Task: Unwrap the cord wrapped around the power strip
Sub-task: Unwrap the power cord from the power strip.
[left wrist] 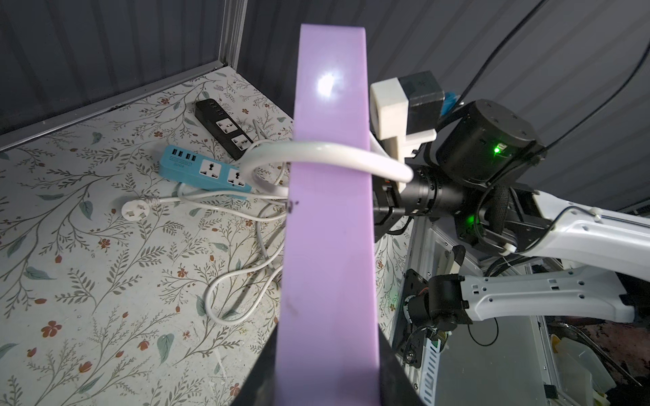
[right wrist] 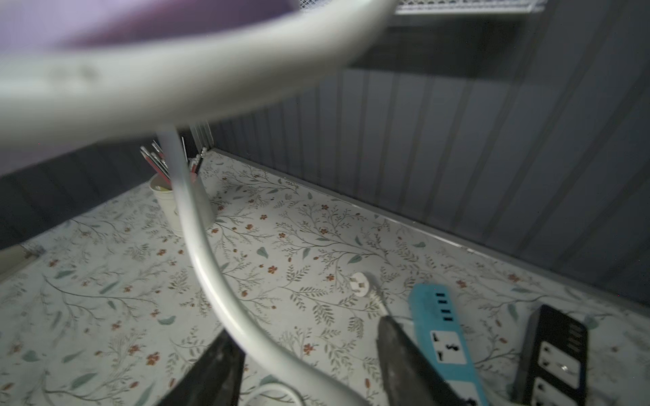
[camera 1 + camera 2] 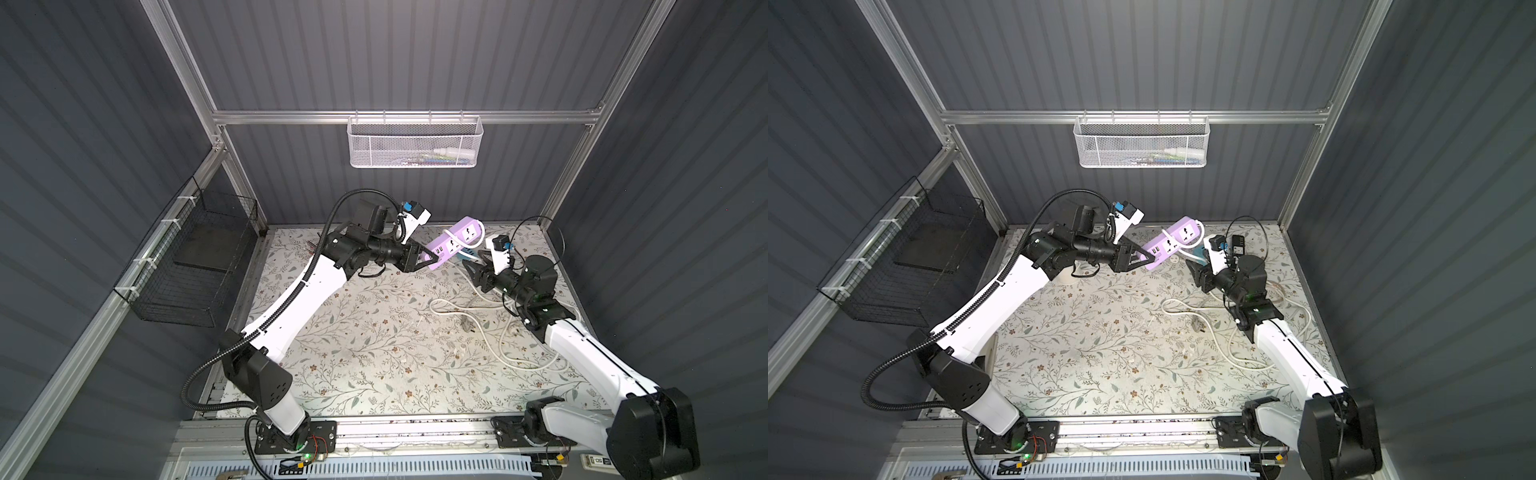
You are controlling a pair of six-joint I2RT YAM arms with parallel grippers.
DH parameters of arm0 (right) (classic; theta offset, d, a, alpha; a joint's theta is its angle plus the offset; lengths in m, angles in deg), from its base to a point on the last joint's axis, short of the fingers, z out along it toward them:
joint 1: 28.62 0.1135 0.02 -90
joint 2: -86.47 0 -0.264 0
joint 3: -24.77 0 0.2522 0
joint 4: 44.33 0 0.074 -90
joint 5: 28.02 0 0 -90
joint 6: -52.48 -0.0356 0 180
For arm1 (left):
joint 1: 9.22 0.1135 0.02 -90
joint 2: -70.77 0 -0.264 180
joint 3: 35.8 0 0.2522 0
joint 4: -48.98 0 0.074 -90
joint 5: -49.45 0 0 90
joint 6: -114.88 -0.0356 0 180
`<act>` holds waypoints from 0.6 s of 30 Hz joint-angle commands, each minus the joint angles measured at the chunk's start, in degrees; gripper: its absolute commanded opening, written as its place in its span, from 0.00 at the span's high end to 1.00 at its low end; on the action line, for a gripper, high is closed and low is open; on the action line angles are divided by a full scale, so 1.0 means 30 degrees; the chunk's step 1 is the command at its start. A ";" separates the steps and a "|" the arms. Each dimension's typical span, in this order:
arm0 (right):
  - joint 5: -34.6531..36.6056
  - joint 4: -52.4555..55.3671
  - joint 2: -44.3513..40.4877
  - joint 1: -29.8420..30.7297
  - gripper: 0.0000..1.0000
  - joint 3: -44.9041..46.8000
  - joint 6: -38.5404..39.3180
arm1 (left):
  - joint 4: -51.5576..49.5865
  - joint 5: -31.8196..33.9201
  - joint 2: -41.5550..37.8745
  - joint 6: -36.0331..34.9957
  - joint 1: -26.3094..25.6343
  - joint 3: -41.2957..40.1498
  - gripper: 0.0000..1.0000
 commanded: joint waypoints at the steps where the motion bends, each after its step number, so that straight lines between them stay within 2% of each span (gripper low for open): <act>1: -0.0433 -0.1293 -0.0060 0.0031 0.62 -0.0195 -0.0360 | 0.0410 -0.0442 -0.0563 0.0169 -0.0075 0.0492 1.00; 6: -0.0419 -0.1453 -0.0581 0.0031 1.00 0.0561 -0.0853 | 0.0709 -0.0159 -0.0641 0.0052 -0.0068 0.0397 1.00; 12: -0.0272 -0.1571 -0.0720 0.0002 1.00 0.0873 -0.1431 | 0.1616 -0.0638 -0.0658 0.0457 -0.0058 0.0377 1.00; 18: -0.0693 -0.3171 0.1871 -0.0272 1.00 -0.0330 -0.2803 | 0.2885 -0.2165 -0.0944 0.1652 -0.0071 -0.0505 1.00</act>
